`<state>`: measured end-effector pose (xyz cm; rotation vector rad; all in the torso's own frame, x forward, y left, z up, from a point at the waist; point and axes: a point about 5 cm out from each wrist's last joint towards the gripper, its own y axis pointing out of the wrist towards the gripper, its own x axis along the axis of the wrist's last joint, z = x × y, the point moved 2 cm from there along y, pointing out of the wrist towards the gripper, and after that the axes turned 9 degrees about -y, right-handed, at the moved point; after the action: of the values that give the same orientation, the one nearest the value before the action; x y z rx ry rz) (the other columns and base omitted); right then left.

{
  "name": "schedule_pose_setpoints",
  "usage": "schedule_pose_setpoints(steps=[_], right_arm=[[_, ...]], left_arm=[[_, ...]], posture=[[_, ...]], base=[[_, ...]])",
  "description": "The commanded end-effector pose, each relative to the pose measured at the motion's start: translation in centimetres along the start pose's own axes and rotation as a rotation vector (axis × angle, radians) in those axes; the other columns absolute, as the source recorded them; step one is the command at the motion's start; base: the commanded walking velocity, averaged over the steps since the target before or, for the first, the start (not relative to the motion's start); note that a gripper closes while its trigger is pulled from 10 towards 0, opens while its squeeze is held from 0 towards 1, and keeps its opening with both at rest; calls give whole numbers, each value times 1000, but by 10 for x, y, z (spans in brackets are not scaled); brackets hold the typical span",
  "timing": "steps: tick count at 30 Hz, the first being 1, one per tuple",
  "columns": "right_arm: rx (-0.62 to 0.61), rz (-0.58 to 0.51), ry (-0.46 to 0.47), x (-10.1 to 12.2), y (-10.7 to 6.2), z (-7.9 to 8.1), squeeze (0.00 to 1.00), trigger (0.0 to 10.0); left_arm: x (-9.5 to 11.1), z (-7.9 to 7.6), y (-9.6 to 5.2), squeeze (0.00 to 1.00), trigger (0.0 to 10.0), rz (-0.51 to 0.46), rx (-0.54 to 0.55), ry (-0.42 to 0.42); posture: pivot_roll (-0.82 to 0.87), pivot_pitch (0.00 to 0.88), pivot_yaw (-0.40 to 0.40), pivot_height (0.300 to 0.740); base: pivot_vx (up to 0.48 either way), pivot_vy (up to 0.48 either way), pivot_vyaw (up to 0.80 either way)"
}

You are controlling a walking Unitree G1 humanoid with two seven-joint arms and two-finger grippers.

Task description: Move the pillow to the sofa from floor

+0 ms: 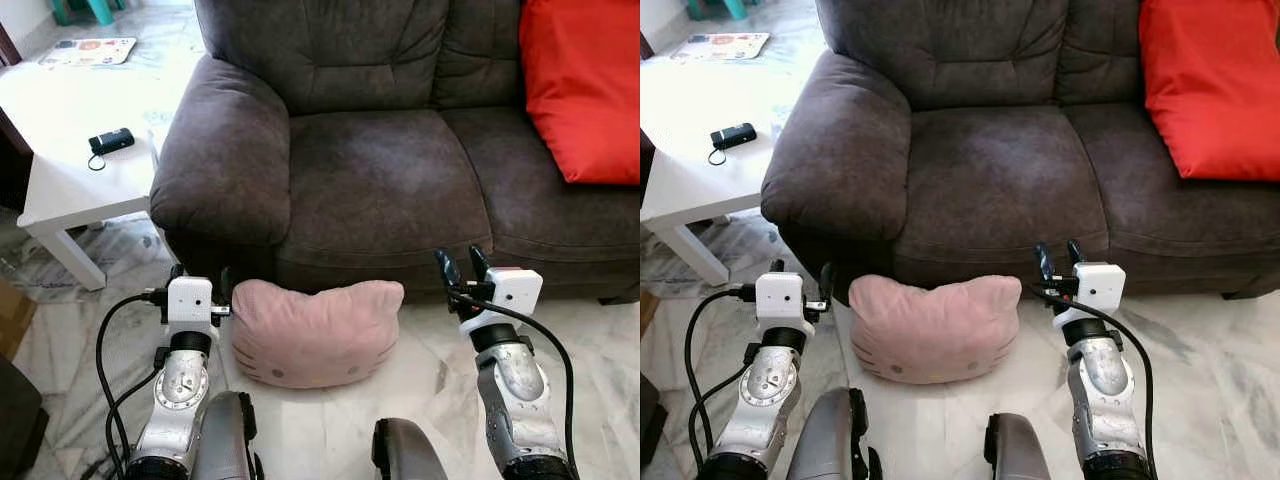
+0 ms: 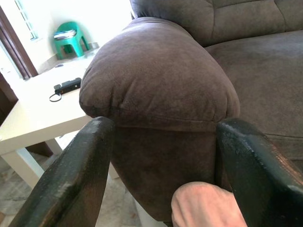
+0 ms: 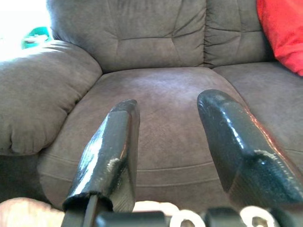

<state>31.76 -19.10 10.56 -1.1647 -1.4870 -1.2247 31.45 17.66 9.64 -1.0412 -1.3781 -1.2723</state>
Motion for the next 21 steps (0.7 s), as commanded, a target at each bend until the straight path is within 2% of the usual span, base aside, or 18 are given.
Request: schedule_pose_setpoints(steps=[1,4,21], right_arm=[[-10,3,0,2,1,-2,0,10000],[-6,0,-3,2,1,-2,0,10000],[-8,11,0,0,1,-1,0,10000]], left_arm=[[-5,3,-2,0,10000,27,10,-5],[-5,3,-2,0,10000,29,11,-7],[-6,4,-2,0,10000,36,12,-7]], posture=[[-95,155,-11,591],[-95,156,-11,576],[-93,164,-9,571]], base=[[0,0,0],[0,0,0],[0,0,0]])
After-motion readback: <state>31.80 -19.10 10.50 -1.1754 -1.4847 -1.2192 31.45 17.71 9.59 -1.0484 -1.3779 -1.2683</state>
